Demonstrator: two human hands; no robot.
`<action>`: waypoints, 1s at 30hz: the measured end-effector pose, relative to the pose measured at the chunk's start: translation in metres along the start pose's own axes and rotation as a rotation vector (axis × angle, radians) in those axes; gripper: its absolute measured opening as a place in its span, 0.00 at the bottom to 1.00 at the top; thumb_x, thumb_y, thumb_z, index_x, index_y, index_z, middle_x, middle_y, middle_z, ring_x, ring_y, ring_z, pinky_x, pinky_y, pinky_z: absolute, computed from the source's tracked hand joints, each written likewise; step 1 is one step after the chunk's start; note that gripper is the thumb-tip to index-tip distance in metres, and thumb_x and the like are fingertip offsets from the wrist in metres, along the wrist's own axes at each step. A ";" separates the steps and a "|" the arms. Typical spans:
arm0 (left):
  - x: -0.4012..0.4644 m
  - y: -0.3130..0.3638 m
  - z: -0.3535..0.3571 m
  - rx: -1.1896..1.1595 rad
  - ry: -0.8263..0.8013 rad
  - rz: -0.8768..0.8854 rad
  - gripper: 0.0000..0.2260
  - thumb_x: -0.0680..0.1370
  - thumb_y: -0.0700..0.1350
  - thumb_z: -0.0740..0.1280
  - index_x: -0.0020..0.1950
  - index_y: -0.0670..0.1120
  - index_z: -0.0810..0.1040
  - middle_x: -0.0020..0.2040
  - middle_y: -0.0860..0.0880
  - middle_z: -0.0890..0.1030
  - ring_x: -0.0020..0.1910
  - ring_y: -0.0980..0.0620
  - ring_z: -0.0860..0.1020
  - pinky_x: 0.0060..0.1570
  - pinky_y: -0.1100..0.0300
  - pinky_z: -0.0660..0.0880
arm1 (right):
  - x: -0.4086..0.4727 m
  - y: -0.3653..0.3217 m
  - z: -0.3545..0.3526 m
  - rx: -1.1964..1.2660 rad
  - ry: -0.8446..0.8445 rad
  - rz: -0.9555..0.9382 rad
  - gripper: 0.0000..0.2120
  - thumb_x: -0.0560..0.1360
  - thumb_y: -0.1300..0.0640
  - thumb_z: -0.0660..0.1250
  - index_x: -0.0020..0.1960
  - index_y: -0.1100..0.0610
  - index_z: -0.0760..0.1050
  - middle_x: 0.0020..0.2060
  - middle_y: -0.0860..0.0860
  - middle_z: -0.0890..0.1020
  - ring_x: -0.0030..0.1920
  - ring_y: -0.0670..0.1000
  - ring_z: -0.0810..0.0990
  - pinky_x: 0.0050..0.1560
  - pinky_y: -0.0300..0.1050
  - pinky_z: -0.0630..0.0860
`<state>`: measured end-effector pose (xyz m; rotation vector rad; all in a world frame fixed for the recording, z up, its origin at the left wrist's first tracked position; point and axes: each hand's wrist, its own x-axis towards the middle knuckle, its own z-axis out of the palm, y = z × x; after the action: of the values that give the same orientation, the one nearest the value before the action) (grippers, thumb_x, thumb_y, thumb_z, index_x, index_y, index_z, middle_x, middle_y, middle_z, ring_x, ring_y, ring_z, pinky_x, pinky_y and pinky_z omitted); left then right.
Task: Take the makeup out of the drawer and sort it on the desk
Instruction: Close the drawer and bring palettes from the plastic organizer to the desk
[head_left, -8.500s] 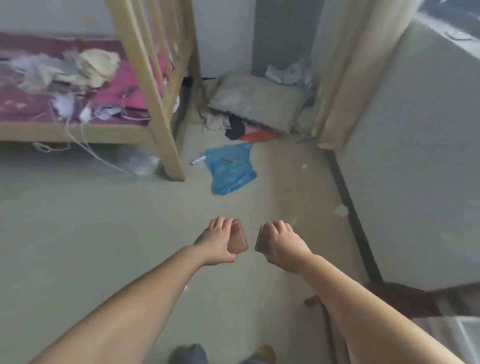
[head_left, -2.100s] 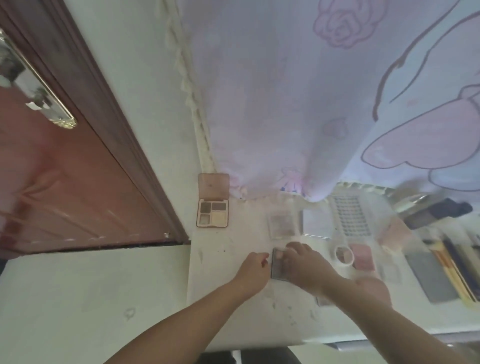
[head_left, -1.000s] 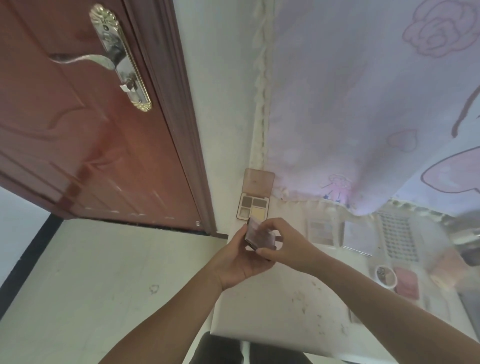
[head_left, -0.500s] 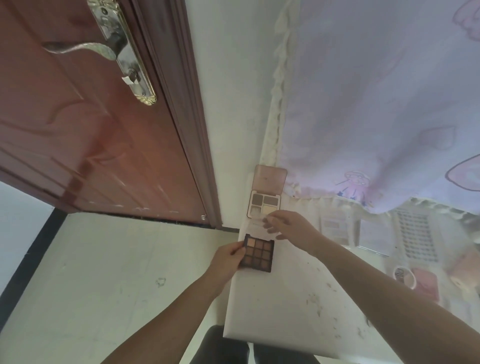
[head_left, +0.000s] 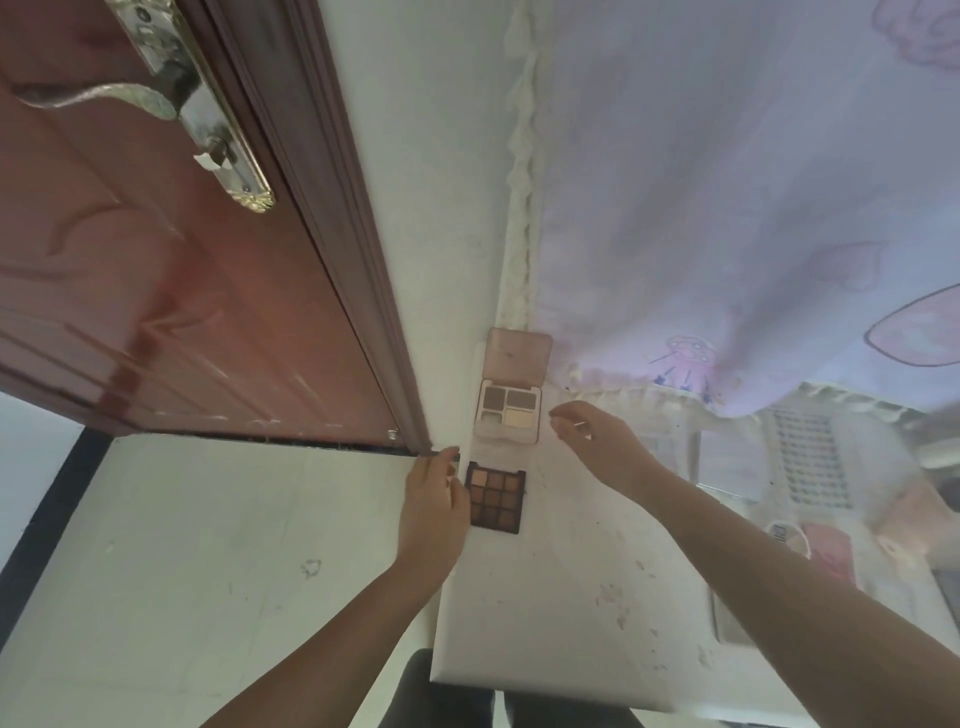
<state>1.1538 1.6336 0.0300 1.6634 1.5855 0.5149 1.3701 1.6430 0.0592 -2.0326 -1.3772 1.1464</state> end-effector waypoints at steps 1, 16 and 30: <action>-0.004 0.010 0.001 -0.015 0.037 0.096 0.15 0.80 0.38 0.57 0.66 0.47 0.71 0.54 0.52 0.72 0.51 0.56 0.71 0.51 0.62 0.70 | -0.001 0.009 -0.011 -0.041 0.057 0.001 0.12 0.79 0.54 0.61 0.59 0.56 0.76 0.52 0.48 0.79 0.50 0.47 0.77 0.50 0.33 0.66; 0.018 0.115 0.125 -0.302 -0.550 -0.229 0.13 0.80 0.38 0.54 0.54 0.40 0.77 0.47 0.43 0.75 0.43 0.49 0.71 0.45 0.58 0.67 | -0.025 0.078 -0.071 -0.843 -0.169 -0.161 0.25 0.74 0.48 0.65 0.68 0.53 0.64 0.67 0.53 0.66 0.68 0.56 0.64 0.73 0.50 0.54; -0.009 0.126 0.078 -1.468 -0.688 -0.745 0.25 0.78 0.61 0.57 0.59 0.40 0.77 0.46 0.42 0.80 0.40 0.48 0.77 0.35 0.58 0.78 | -0.052 0.017 -0.085 -0.377 -0.082 -0.360 0.21 0.71 0.44 0.70 0.61 0.49 0.73 0.60 0.45 0.75 0.61 0.46 0.70 0.61 0.40 0.66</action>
<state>1.2928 1.6141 0.0776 0.0469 0.7383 0.4217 1.4408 1.5968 0.1153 -1.8723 -2.0279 0.8692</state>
